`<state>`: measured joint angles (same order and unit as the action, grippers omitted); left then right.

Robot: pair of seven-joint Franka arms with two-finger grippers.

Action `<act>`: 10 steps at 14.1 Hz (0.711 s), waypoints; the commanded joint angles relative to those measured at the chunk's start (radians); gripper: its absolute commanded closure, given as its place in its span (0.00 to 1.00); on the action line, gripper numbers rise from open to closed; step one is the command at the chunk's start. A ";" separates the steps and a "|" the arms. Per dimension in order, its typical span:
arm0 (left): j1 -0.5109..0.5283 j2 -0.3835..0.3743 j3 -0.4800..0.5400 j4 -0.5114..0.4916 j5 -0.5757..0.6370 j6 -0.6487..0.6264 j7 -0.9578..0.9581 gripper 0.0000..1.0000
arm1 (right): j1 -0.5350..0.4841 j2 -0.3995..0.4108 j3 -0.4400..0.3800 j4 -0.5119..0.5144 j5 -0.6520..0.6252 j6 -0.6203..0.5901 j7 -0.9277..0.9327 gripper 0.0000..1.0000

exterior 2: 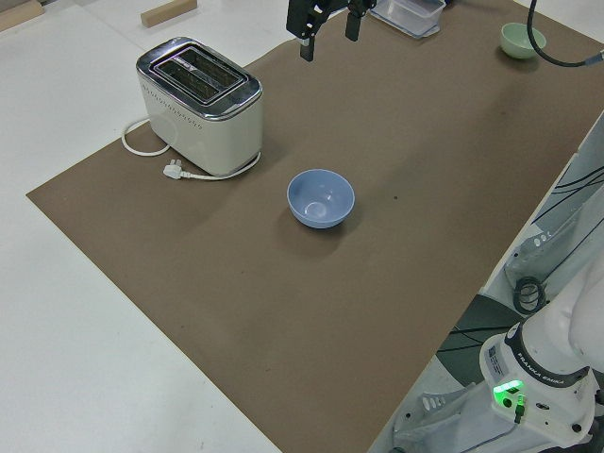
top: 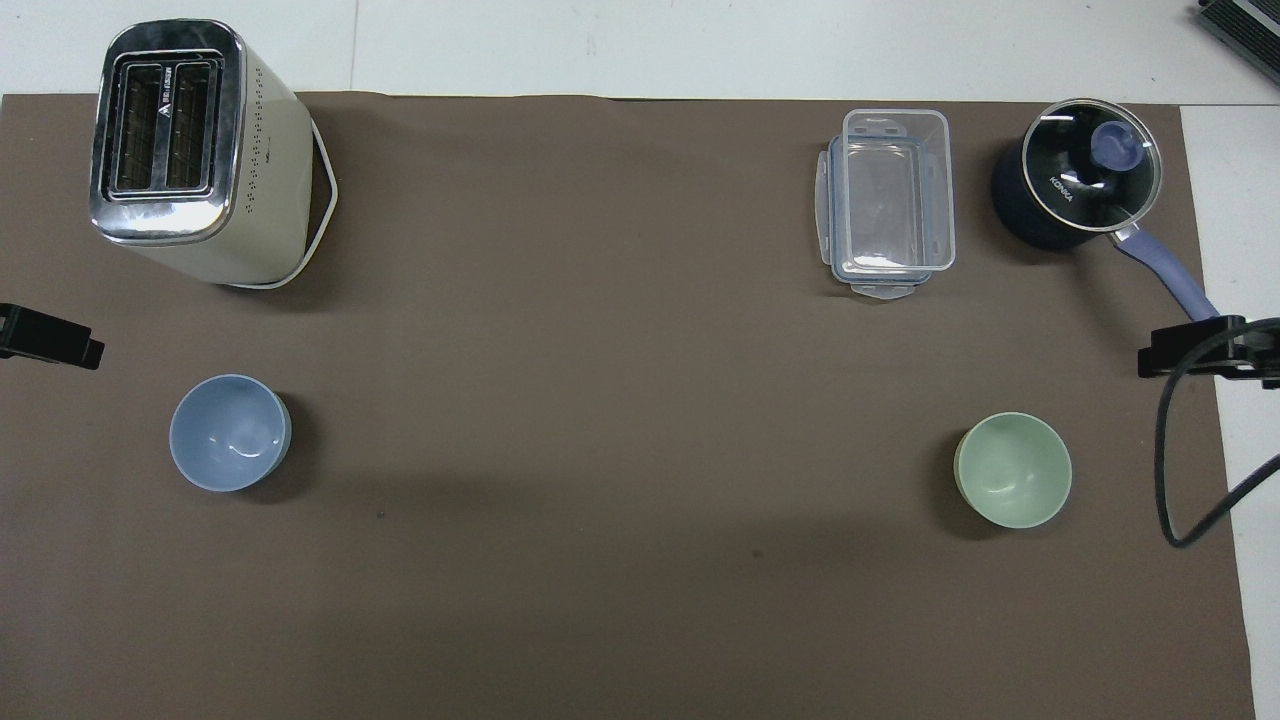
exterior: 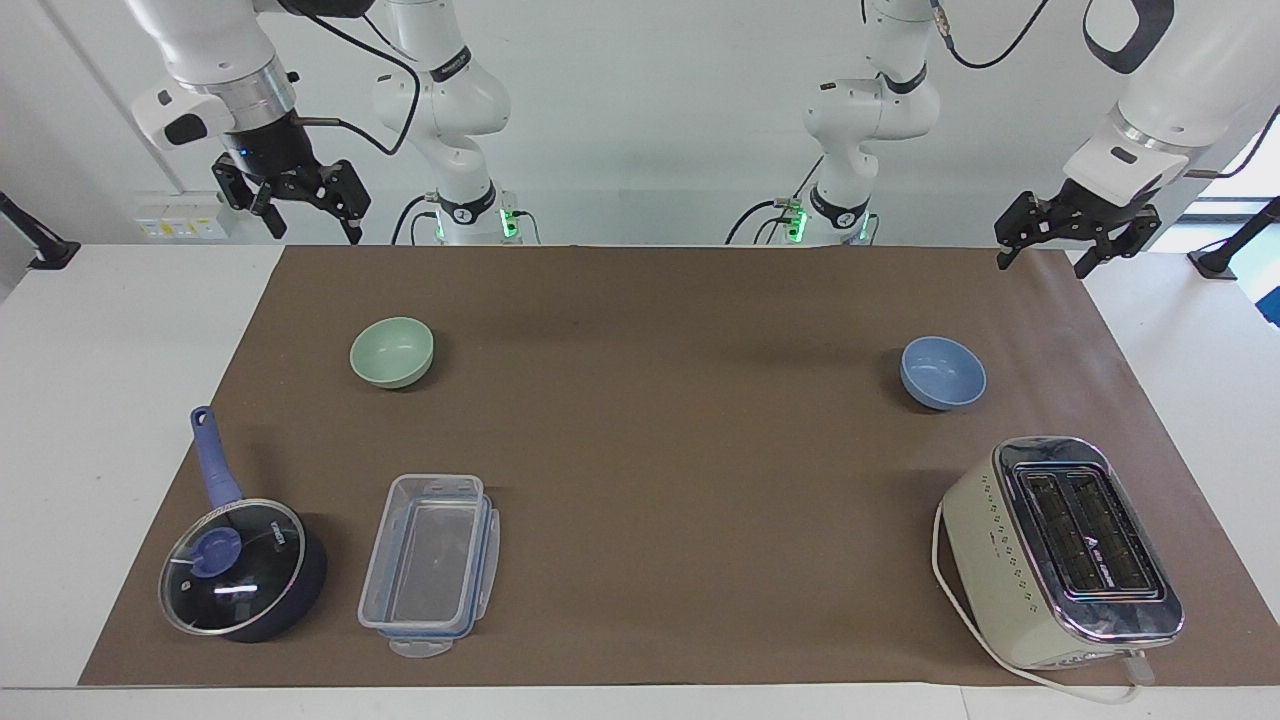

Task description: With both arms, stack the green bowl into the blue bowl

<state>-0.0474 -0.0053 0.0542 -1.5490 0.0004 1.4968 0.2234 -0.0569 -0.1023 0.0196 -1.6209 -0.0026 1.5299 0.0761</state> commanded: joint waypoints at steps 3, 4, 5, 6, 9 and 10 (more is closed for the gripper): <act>0.010 -0.061 0.012 -0.146 0.000 0.100 0.013 0.00 | -0.009 -0.011 0.003 -0.007 0.021 -0.005 -0.012 0.00; 0.030 -0.067 0.012 -0.163 -0.016 0.118 0.027 0.00 | -0.009 -0.011 0.003 -0.007 0.023 -0.005 -0.012 0.00; 0.044 -0.070 0.012 -0.180 -0.042 0.125 0.060 0.00 | -0.009 -0.011 0.003 -0.007 0.021 -0.005 -0.012 0.00; 0.063 -0.070 0.012 -0.192 -0.049 0.128 0.080 0.00 | -0.009 -0.011 0.003 -0.007 0.023 -0.005 -0.012 0.00; 0.093 -0.074 0.012 -0.255 -0.053 0.183 0.114 0.00 | -0.009 -0.010 0.003 -0.007 0.023 -0.005 -0.012 0.00; 0.099 -0.079 0.012 -0.282 -0.057 0.204 0.132 0.00 | -0.009 -0.011 0.003 -0.007 0.021 -0.005 -0.012 0.00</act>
<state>0.0307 -0.0427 0.0712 -1.7467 -0.0362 1.6396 0.3176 -0.0569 -0.1023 0.0196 -1.6209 -0.0026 1.5299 0.0761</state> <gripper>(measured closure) 0.000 0.000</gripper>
